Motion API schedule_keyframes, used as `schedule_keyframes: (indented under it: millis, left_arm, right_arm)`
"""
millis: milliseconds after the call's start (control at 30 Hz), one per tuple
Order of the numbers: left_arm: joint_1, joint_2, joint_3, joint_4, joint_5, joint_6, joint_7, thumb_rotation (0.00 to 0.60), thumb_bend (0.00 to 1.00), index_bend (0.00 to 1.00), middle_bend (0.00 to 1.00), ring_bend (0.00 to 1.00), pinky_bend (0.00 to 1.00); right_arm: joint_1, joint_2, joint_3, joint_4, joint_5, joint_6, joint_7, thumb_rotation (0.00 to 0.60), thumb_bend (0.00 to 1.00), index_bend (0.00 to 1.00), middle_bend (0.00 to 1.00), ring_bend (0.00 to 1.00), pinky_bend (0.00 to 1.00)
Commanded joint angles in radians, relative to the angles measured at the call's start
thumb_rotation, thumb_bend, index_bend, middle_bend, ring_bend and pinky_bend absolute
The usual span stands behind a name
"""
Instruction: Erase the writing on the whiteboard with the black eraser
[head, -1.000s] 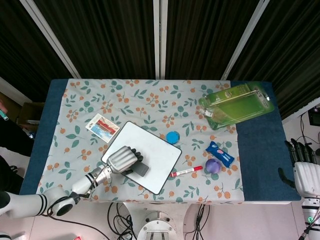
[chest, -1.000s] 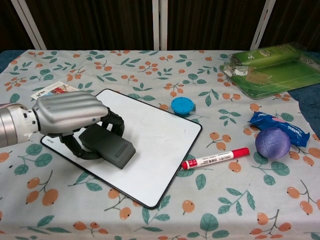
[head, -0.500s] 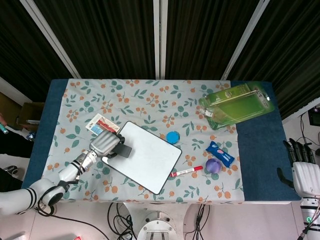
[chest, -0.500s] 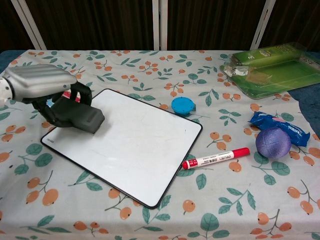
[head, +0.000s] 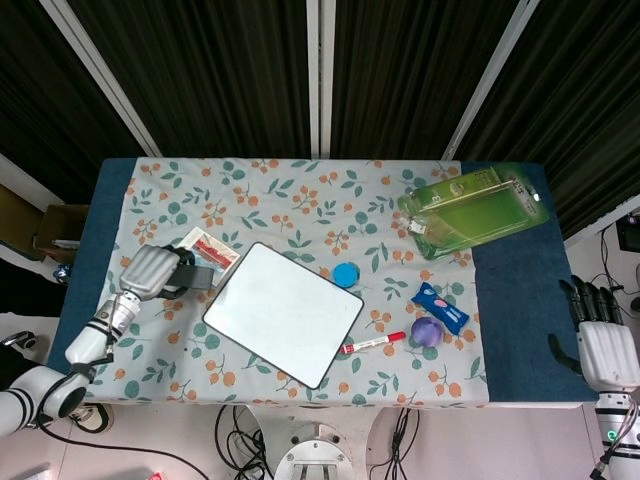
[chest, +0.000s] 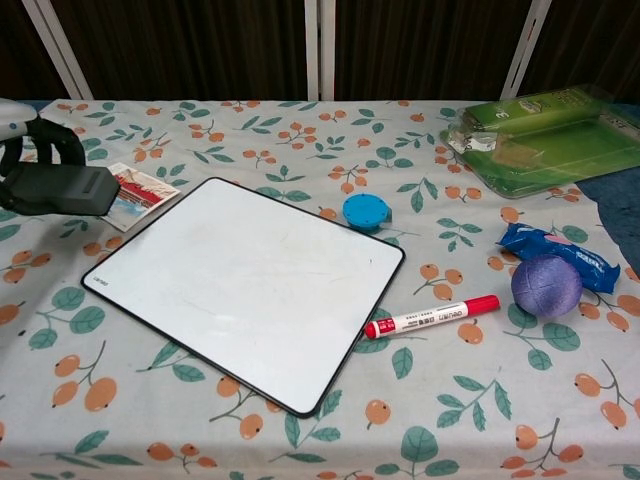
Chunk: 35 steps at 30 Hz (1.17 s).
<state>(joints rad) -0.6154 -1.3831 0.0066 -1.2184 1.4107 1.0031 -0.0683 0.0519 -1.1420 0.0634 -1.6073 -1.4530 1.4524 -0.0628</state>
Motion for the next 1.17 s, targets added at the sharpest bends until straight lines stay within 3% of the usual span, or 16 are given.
schedule_keyframes:
  millis: [33,167,300,433,600,800,1000,1167]
  left_arm:
    - [0.023,-0.033,0.012,0.069,0.004,-0.003,-0.048,0.6,0.41,0.75,0.65,0.57,0.58]
    - [0.034,-0.054,0.017,0.121,0.015,-0.002,-0.072,0.6,0.41,0.64,0.56,0.49,0.55]
    - [0.04,-0.061,0.02,0.142,0.01,-0.023,-0.07,0.6,0.39,0.45,0.34,0.39,0.49]
    - [0.049,-0.068,0.021,0.154,0.02,-0.013,-0.075,0.6,0.34,0.31,0.23,0.35,0.46]
    - [0.064,-0.061,0.015,0.144,0.015,-0.006,-0.081,0.6,0.26,0.09,0.06,0.14,0.27]
    - [0.105,-0.008,0.005,0.069,0.009,0.058,-0.047,0.6,0.23,0.06,0.0,0.08,0.22]
    - [0.211,0.064,-0.016,-0.021,-0.009,0.245,0.022,0.598,0.12,0.06,0.01,0.07,0.21]
    - [0.337,0.148,-0.02,-0.148,-0.073,0.381,0.09,0.424,0.09,0.06,0.04,0.07,0.21]
  right_arm:
    - [0.0,0.003,-0.001,-0.005,-0.001,0.001,-0.005,0.6,0.29,0.0,0.0,0.0,0.0]
    - [-0.004,0.01,0.001,-0.011,-0.001,0.011,-0.005,0.6,0.29,0.0,0.0,0.0,0.0]
    - [-0.007,0.012,-0.001,-0.011,-0.001,0.014,-0.002,0.6,0.29,0.0,0.0,0.0,0.0]
    - [-0.008,0.011,-0.002,-0.008,0.0,0.014,-0.002,0.6,0.29,0.0,0.0,0.0,0.0]
    - [-0.01,0.014,-0.003,-0.007,-0.004,0.017,0.002,0.6,0.29,0.0,0.0,0.0,0.0]
    - [-0.014,0.021,-0.002,-0.013,-0.006,0.027,0.008,0.6,0.3,0.0,0.0,0.0,0.0]
    - [-0.021,0.026,0.005,-0.006,-0.008,0.047,0.021,0.6,0.29,0.0,0.0,0.0,0.0]
    - [-0.02,0.017,0.015,0.018,0.013,0.042,0.021,0.6,0.29,0.0,0.0,0.0,0.0]
